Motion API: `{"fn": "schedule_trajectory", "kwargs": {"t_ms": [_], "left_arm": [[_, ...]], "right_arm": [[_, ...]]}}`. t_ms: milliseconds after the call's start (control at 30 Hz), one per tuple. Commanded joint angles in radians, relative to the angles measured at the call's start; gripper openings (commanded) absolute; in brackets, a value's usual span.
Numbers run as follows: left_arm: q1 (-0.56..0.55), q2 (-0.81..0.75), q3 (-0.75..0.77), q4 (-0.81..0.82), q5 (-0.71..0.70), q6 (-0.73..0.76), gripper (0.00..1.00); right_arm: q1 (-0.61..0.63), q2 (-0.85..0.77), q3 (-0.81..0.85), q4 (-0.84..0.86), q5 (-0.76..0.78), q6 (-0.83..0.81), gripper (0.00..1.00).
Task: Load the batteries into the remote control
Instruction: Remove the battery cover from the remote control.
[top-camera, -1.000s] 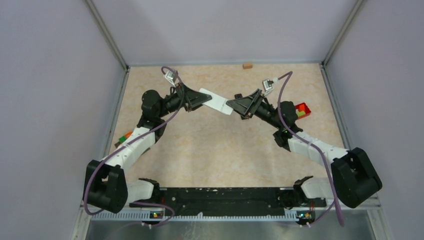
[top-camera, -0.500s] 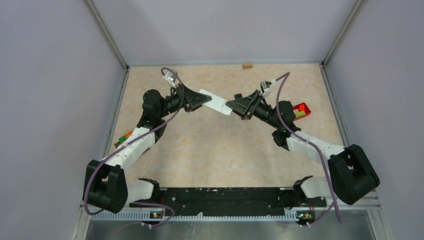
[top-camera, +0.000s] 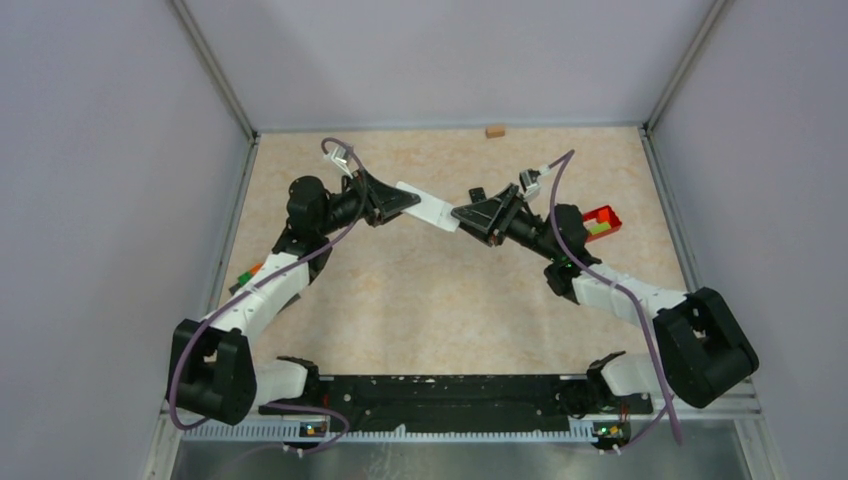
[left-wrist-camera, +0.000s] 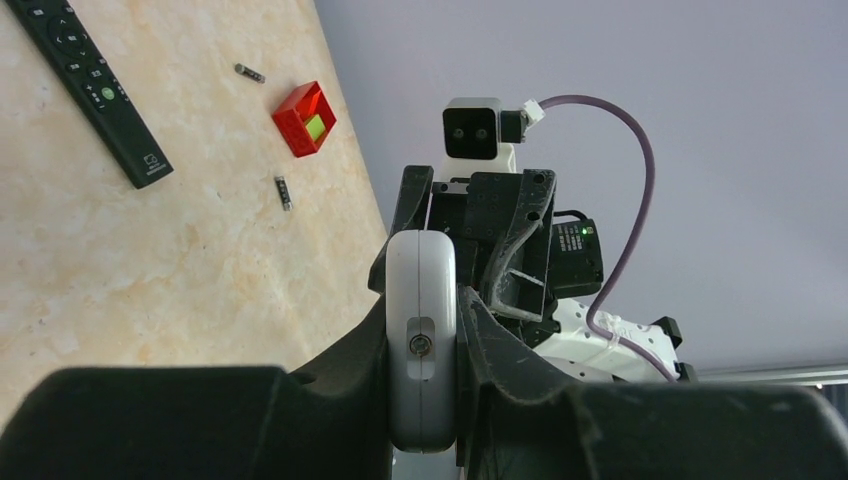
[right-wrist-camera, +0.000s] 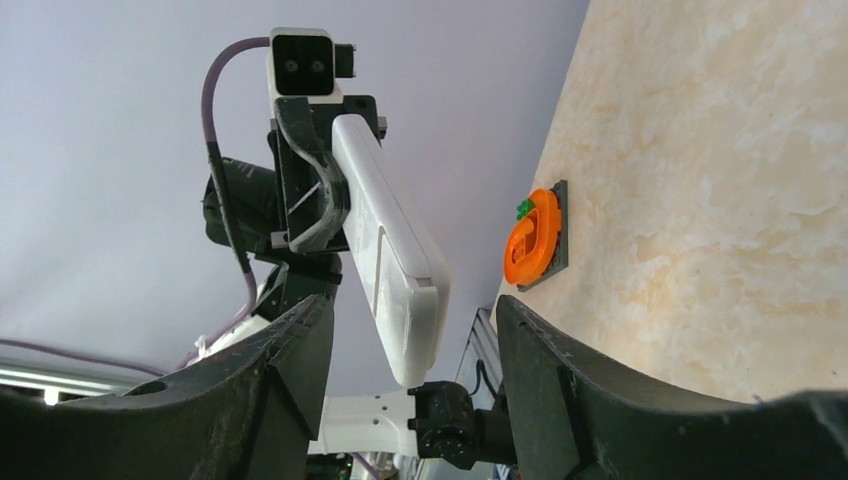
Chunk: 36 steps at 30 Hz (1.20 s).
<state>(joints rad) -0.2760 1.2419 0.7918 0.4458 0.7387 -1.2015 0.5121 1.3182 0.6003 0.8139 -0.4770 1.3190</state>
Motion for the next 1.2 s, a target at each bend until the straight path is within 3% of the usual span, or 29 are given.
{"fn": "schedule_trajectory", "kwargs": {"t_ms": [0, 100, 233, 500, 733, 1167], "left_arm": [[0.004, 0.017, 0.029, 0.042, -0.008, 0.024, 0.0], [0.003, 0.023, 0.026, 0.048, -0.003, 0.023, 0.0], [0.003, 0.023, 0.024, 0.042, -0.004, 0.04, 0.0], [0.003, -0.003, 0.015, 0.009, -0.017, 0.119, 0.0], [0.003, -0.053, 0.015, -0.085, -0.071, 0.224, 0.0], [-0.011, -0.075, 0.005, -0.147, -0.129, 0.302, 0.0]], "right_arm": [[0.005, 0.023, 0.039, 0.02, -0.025, -0.019, 0.62], [0.009, 0.042, 0.044, 0.018, -0.026, -0.018, 0.6], [0.011, 0.046, 0.049, -0.01, -0.021, -0.019, 0.45], [0.018, 0.023, 0.114, -0.268, -0.005, -0.066, 0.27], [0.028, 0.009, 0.153, -0.384, -0.003, -0.07, 0.24], [0.04, 0.01, 0.161, -0.322, -0.037, -0.006, 0.23]]}}
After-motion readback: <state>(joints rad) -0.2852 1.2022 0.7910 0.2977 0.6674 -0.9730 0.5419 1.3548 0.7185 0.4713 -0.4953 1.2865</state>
